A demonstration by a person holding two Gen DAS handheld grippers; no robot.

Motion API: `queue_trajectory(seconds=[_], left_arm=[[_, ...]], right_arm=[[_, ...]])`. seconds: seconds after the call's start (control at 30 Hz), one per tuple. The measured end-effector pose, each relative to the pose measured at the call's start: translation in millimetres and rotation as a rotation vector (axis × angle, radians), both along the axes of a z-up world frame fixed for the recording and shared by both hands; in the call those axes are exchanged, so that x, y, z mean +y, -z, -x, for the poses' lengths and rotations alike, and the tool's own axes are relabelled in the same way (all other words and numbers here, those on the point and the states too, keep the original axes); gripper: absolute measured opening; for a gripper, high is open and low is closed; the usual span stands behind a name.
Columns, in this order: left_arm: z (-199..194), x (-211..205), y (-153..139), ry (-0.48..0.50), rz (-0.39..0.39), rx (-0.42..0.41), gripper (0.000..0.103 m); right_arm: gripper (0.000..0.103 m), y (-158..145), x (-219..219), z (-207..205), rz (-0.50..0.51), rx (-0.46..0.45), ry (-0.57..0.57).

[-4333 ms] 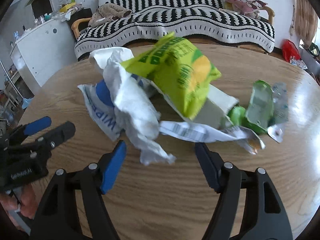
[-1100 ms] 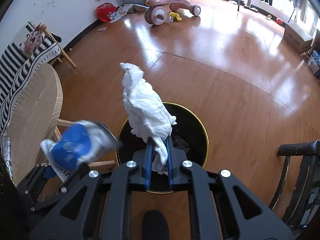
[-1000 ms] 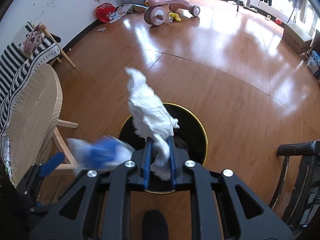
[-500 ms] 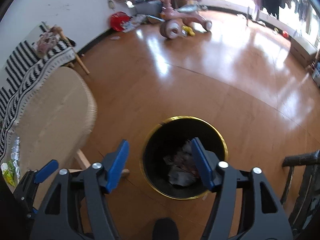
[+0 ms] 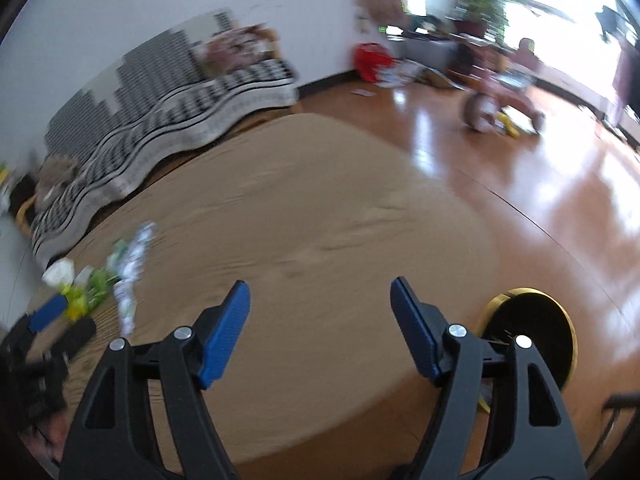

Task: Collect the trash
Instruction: 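Move both tools back over the table toward the remaining trash, then grasp the green popcorn bag with the left tool while the right tool grasps a white wrapper strip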

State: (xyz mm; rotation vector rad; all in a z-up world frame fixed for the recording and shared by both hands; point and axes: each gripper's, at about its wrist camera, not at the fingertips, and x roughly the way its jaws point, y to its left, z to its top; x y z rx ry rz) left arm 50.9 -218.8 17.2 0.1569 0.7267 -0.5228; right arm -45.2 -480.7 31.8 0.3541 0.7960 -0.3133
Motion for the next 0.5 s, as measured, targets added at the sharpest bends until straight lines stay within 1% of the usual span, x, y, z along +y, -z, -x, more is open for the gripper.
queue_trajectory(seconds=[0.13,0.2,0.3,0.4,0.47,0.5], left_arm=[[-27,84,2,-0.157,-0.03,-0.021,0.093],[-39,120,3,-0.221,-0.027,-0.02,0.093],[-51,160,8,-0.289,-0.012,-0.006,0.093],[-60,177,19,-0.303,-0.01,0.016,0.093],[-62,175,27,-0.288,-0.028,0.026,0.093],[-66,171,31,-0.277,-0.049,0.026,0.093]], right_arm=[[0.071,2,69,-40,0.015,0.003,-0.142],[0.071,6,96,-53,0.019,0.008,-0.196],[0.071,18,140,-75,0.035,0.035,-0.286],[0.071,31,176,-92,0.066,0.066,-0.36],[0.071,41,192,-98,0.085,0.089,-0.399],[0.071,45,199,-101,0.089,0.095,-0.413]])
